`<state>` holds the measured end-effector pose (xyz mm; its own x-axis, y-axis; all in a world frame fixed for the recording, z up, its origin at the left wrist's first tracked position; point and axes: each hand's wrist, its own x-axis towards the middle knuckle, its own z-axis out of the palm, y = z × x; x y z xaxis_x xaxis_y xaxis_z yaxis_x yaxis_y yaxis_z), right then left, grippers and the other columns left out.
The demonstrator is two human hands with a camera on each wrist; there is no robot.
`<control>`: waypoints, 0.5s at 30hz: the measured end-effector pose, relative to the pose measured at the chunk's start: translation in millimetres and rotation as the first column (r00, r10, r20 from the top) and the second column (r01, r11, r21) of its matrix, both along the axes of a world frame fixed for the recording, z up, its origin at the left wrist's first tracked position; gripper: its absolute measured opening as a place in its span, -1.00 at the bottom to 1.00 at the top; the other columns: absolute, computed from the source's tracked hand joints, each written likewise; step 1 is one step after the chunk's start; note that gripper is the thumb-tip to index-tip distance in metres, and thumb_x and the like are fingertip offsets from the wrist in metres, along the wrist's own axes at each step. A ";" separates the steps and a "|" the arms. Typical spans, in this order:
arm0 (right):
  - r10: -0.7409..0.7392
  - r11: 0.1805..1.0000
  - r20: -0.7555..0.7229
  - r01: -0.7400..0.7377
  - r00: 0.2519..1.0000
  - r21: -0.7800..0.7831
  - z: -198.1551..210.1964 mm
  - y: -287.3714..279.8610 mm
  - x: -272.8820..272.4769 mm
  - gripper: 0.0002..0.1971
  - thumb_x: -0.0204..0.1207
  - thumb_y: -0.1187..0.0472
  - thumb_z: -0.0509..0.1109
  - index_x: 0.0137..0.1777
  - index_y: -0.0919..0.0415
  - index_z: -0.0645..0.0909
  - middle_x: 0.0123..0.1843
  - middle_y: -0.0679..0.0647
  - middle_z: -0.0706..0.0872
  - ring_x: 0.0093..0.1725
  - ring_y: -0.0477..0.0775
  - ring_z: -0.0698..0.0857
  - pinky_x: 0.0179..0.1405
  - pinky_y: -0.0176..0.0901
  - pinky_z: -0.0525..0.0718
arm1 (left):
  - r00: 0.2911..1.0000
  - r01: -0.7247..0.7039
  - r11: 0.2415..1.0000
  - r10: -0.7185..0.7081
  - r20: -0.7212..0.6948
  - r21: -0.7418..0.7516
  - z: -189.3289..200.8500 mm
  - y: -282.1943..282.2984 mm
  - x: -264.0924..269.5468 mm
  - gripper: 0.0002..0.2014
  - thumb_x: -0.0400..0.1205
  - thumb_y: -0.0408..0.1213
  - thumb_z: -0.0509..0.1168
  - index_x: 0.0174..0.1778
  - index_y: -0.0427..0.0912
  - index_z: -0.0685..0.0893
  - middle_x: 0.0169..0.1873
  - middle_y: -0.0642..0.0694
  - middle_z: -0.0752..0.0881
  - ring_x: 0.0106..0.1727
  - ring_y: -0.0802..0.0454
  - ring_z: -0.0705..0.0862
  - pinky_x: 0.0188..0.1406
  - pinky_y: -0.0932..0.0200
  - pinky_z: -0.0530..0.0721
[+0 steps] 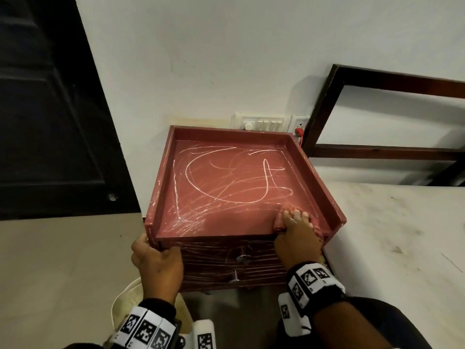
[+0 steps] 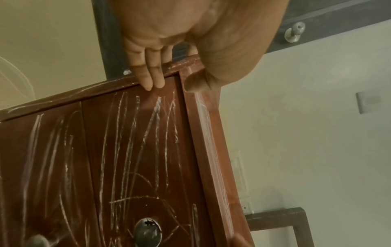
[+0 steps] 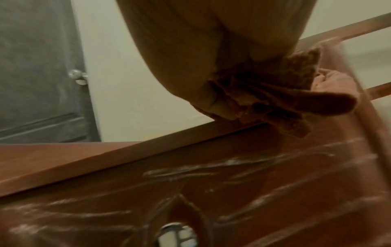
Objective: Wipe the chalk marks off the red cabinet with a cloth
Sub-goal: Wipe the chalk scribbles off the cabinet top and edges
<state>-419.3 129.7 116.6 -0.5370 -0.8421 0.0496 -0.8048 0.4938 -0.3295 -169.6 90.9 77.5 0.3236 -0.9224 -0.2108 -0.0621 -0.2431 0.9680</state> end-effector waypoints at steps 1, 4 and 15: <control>0.042 0.999 0.011 -0.042 0.999 0.004 1.8 -3.9 17.1 -0.36 0.53 0.31 0.22 0.65 0.07 0.31 0.73 0.10 0.20 0.74 0.17 0.05 0.68 0.11 0.04 | 1.000 0.002 1.000 -0.002 0.015 -0.009 -0.1 0.9 -1.2 -0.40 0.57 -0.32 0.50 0.45 0.07 0.38 0.48 -0.19 0.47 0.39 -0.17 0.62 0.43 -0.29 0.69; 0.308 0.948 0.050 -0.311 0.950 0.071 10.6 -20.7 91.0 -0.31 0.51 0.32 0.22 0.68 0.12 0.23 0.75 0.13 0.09 0.74 0.16 -0.01 0.69 0.04 -0.02 | 0.998 -0.014 1.000 0.014 0.056 0.008 2.0 1.9 2.7 -0.44 0.58 -0.45 0.44 0.37 0.11 0.42 0.40 -0.08 0.52 0.31 -0.11 0.62 0.37 -0.22 0.67; 0.733 0.680 0.037 -0.733 0.679 -0.017 12.9 -36.1 113.4 -0.62 0.71 0.09 0.15 0.46 0.07 0.58 0.61 0.07 0.46 0.65 0.12 0.33 0.68 -0.02 0.10 | 0.996 -0.061 0.998 0.061 0.059 -0.001 4.3 6.0 18.1 -0.52 0.64 -0.61 0.32 0.25 0.11 0.66 0.22 0.04 0.74 0.28 -0.04 0.67 0.47 -0.16 0.64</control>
